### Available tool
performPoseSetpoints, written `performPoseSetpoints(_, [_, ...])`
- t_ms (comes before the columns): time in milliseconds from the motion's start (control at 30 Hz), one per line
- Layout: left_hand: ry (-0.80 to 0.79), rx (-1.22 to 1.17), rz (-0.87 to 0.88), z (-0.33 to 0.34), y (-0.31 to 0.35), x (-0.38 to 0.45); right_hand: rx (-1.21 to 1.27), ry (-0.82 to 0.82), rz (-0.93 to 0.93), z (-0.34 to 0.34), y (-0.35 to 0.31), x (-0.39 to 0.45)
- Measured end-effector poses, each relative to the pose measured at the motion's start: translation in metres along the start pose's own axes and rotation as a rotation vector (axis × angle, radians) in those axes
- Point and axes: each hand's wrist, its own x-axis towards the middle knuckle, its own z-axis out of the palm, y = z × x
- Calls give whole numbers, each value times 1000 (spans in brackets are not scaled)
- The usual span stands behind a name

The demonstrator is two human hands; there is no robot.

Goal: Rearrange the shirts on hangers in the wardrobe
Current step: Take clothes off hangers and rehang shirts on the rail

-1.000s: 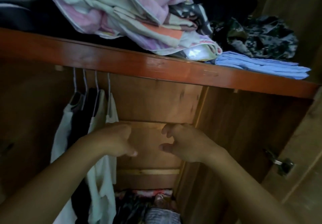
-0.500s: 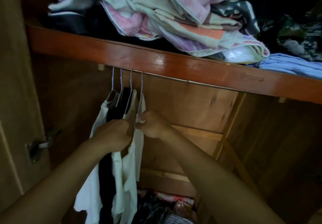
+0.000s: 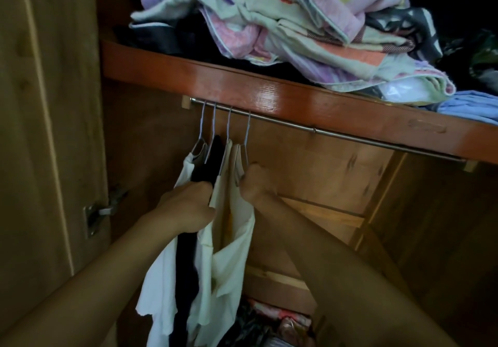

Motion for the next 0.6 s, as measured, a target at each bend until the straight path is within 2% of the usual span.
performPoseSetpoints(200, [15, -4, 25, 1, 1, 4, 54, 151, -33, -16, 9, -1])
performPoseSetpoints(467, [96, -69, 75, 8, 19, 6, 5, 162, -83, -46, 47, -10])
performPoseSetpoints(600, [97, -95, 92, 19, 29, 10, 15, 177, -21, -55, 73, -37])
